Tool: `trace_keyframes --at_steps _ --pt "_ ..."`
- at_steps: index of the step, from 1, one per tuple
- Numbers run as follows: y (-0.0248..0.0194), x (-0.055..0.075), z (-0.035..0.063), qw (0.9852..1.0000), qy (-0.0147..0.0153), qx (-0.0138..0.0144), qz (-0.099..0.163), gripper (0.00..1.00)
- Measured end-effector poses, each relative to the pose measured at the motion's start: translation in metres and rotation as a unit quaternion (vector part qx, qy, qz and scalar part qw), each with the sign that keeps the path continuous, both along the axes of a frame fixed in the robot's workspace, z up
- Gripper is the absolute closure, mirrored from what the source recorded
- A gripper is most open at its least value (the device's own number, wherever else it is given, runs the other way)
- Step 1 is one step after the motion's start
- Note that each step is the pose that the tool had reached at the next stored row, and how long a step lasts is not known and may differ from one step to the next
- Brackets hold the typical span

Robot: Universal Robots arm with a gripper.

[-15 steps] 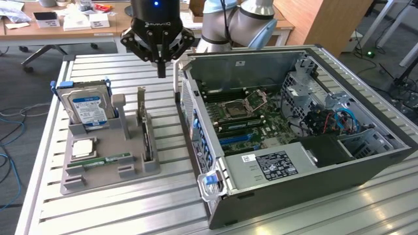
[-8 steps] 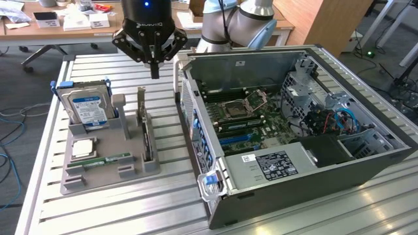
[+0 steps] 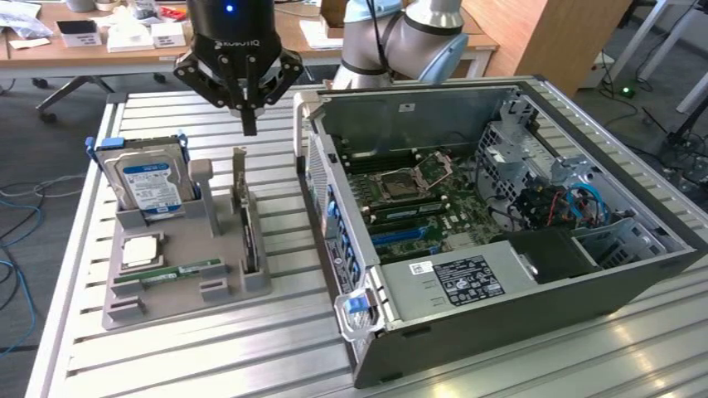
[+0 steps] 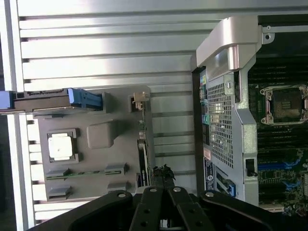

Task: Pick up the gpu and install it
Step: 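Reach for the gpu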

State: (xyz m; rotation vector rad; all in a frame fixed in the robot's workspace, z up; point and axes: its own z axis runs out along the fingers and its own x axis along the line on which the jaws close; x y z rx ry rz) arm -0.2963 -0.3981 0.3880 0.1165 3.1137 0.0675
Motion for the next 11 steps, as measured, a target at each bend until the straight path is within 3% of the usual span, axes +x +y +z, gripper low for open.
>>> trace_keyframes --at_steps 11 --pt "0.0006 -0.022 -0.0026 1.0000 0.0002 -0.0009 0.000 0.89"
